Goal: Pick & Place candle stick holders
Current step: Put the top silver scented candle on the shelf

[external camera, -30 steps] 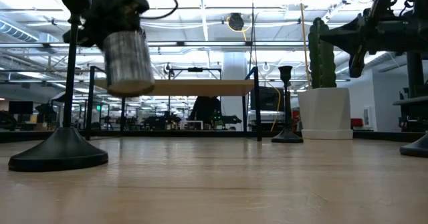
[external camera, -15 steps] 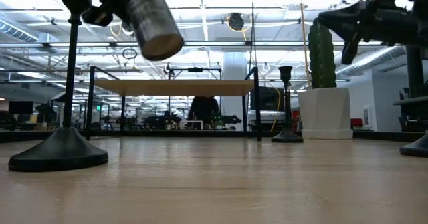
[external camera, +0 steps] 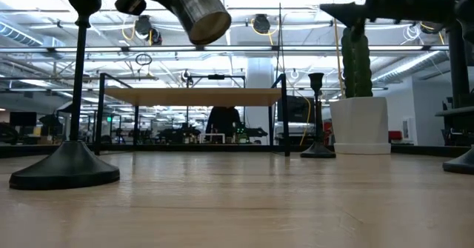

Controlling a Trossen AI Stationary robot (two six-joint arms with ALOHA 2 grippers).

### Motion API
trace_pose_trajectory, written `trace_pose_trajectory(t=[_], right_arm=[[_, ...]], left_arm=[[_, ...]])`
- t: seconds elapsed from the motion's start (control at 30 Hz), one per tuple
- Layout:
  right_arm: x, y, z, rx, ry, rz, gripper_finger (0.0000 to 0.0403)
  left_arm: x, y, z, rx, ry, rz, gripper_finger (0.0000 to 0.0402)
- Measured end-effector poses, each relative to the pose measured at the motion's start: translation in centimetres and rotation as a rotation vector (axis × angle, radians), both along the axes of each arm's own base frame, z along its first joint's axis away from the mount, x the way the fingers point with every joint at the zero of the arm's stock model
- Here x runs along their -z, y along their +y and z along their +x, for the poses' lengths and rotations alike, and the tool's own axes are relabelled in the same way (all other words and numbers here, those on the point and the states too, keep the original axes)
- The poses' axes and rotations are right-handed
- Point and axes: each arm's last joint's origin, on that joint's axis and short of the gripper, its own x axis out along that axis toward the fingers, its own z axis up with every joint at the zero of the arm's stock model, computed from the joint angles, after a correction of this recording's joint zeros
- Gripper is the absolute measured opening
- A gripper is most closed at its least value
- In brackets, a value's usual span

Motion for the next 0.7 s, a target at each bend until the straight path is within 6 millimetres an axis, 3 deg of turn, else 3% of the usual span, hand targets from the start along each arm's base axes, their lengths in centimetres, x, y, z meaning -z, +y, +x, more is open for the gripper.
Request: trace_pose_trajectory(t=[0.33, 0.7], right_arm=[[-2.5, -0.7, 4.3, -0.141, 0.074, -0.141, 0.0222], [-4.3, 0.3, 8.4, -0.198, 0.112, -0.287, 0.0224]], left_arm=[[-0.4, 0.1, 0.5, -0.003, -0.009, 0.001, 0.0], [-0.6, 0.3, 0.8, -0.003, -0.038, 0.01, 0.0]])
